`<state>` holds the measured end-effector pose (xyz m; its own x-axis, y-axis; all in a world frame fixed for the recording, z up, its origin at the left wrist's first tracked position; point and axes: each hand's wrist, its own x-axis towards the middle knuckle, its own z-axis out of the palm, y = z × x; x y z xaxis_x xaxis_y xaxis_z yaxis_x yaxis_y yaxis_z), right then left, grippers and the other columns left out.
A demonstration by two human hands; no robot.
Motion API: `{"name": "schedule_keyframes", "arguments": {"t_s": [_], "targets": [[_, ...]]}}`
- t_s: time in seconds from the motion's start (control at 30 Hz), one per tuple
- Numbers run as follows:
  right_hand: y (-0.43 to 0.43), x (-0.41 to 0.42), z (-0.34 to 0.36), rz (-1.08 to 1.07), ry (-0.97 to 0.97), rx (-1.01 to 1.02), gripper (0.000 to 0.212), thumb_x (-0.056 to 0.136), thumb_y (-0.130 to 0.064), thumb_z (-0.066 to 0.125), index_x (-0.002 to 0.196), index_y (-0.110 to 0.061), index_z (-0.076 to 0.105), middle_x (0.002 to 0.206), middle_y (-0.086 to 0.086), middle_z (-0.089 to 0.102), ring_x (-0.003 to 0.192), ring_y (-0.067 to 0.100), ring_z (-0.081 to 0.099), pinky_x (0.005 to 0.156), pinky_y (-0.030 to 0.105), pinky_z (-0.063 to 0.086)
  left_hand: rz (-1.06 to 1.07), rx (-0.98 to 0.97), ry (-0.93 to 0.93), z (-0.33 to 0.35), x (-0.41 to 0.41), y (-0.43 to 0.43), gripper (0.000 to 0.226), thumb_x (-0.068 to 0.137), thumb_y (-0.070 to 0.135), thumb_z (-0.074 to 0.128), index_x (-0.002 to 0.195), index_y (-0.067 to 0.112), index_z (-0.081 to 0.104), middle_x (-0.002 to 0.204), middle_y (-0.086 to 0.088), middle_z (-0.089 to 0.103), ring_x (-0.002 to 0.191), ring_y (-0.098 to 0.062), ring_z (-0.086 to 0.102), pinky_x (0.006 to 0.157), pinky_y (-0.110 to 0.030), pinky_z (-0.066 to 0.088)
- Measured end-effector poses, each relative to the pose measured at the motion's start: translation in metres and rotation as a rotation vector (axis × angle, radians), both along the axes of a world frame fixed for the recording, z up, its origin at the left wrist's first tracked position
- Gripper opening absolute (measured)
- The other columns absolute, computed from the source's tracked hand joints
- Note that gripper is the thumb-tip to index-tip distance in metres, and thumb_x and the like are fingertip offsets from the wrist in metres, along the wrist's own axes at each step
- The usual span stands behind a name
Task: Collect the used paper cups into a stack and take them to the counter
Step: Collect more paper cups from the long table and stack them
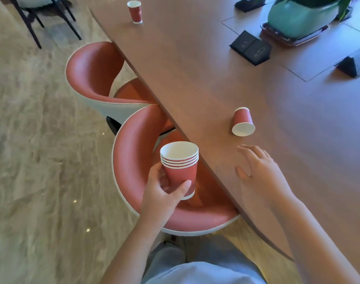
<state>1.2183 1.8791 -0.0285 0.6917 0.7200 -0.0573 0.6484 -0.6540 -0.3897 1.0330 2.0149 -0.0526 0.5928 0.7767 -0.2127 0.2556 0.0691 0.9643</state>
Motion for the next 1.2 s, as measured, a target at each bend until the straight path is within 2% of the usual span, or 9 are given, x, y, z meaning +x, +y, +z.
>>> {"name": "schedule_keyframes", "arguments": {"t_s": [0.17, 0.4, 0.53, 0.67, 0.77, 0.87, 0.93, 1.07, 1.2], "targets": [[0.003, 0.052, -0.008, -0.012, -0.004, -0.066, 0.049, 0.077, -0.01, 0.063, 0.124, -0.014, 0.051, 0.124, 0.009, 0.055, 0.114, 0.032, 0.046, 0.092, 0.039, 0.037, -0.043, 0.012, 0.017, -0.006, 0.036, 0.017, 0.056, 0.062, 0.026, 0.082, 0.104, 0.04, 0.048, 0.109, 0.014, 0.062, 0.094, 0.002, 0.062, 0.077, -0.015, 0.051], [0.021, 0.135, -0.02, 0.13, 0.016, -0.18, 0.055, 0.081, -0.019, 0.06, 0.132, -0.02, 0.04, 0.14, 0.0, 0.041, 0.129, 0.024, 0.034, 0.1, 0.039, 0.035, -0.006, -0.047, 0.028, -0.01, 0.096, 0.023, 0.063, 0.057, 0.031, 0.078, 0.112, 0.032, 0.048, 0.111, 0.007, 0.064, 0.099, -0.008, 0.064, 0.085, -0.032, 0.053], [0.03, 0.177, -0.027, 0.237, 0.061, -0.212, 0.06, 0.08, -0.02, 0.06, 0.135, -0.022, 0.036, 0.142, -0.002, 0.038, 0.131, 0.02, 0.03, 0.101, 0.036, 0.034, 0.004, -0.063, 0.016, -0.013, 0.128, 0.033, 0.064, 0.059, 0.024, 0.082, 0.112, 0.032, 0.048, 0.109, 0.013, 0.062, 0.095, -0.003, 0.064, 0.069, -0.015, 0.052], [0.039, 0.211, -0.033, 0.292, 0.145, -0.183, 0.068, 0.074, 0.0, 0.054, 0.135, -0.023, 0.036, 0.143, -0.003, 0.037, 0.131, 0.02, 0.029, 0.098, 0.028, 0.029, 0.008, -0.051, 0.043, -0.015, 0.148, 0.038, 0.066, 0.059, 0.027, 0.08, 0.117, 0.025, 0.048, 0.108, 0.011, 0.063, 0.096, -0.006, 0.064, 0.076, -0.024, 0.053], [0.047, 0.231, -0.042, 0.351, 0.143, -0.177, 0.073, 0.07, 0.006, 0.051, 0.134, -0.025, 0.037, 0.142, -0.003, 0.038, 0.13, 0.022, 0.032, 0.097, 0.027, 0.029, 0.013, -0.076, 0.052, -0.018, 0.159, 0.041, 0.067, 0.061, 0.024, 0.083, 0.118, 0.027, 0.048, 0.111, 0.008, 0.063, 0.097, -0.01, 0.065, 0.071, -0.022, 0.055], [0.057, 0.244, -0.052, 0.426, 0.156, -0.191, 0.068, 0.073, 0.002, 0.057, 0.133, -0.024, 0.039, 0.142, -0.002, 0.04, 0.13, 0.024, 0.034, 0.1, 0.031, 0.031, 0.016, -0.068, 0.116, -0.022, 0.167, 0.044, 0.071, 0.056, 0.041, 0.078, 0.119, 0.029, 0.047, 0.112, 0.01, 0.063, 0.1, -0.01, 0.064, 0.084, -0.034, 0.055], [0.062, 0.25, -0.06, 0.47, 0.187, -0.208, 0.066, 0.075, -0.005, 0.062, 0.133, -0.025, 0.039, 0.141, -0.003, 0.04, 0.131, 0.023, 0.032, 0.103, 0.036, 0.033, 0.024, -0.076, 0.136, -0.025, 0.172, 0.045, 0.074, 0.053, 0.047, 0.077, 0.12, 0.03, 0.047, 0.113, 0.011, 0.063, 0.101, -0.01, 0.063, 0.086, -0.037, 0.054], [0.067, 0.26, -0.073, 0.559, 0.173, -0.305, 0.065, 0.077, -0.025, 0.067, 0.134, -0.031, 0.037, 0.145, -0.008, 0.032, 0.135, 0.019, 0.023, 0.108, 0.039, 0.028, 0.025, -0.071, 0.156, -0.029, 0.18, 0.046, 0.075, 0.053, 0.048, 0.077, 0.12, 0.029, 0.048, 0.112, 0.012, 0.063, 0.1, -0.008, 0.063, 0.085, -0.036, 0.055], [0.068, 0.264, -0.081, 0.62, 0.102, -0.296, 0.065, 0.076, -0.04, 0.066, 0.134, -0.035, 0.036, 0.145, -0.008, 0.03, 0.135, 0.017, 0.022, 0.109, 0.037, 0.022, 0.011, -0.066, 0.168, -0.031, 0.185, 0.045, 0.076, 0.054, 0.047, 0.077, 0.121, 0.027, 0.048, 0.113, 0.011, 0.063, 0.1, -0.007, 0.063, 0.084, -0.033, 0.055]]}}
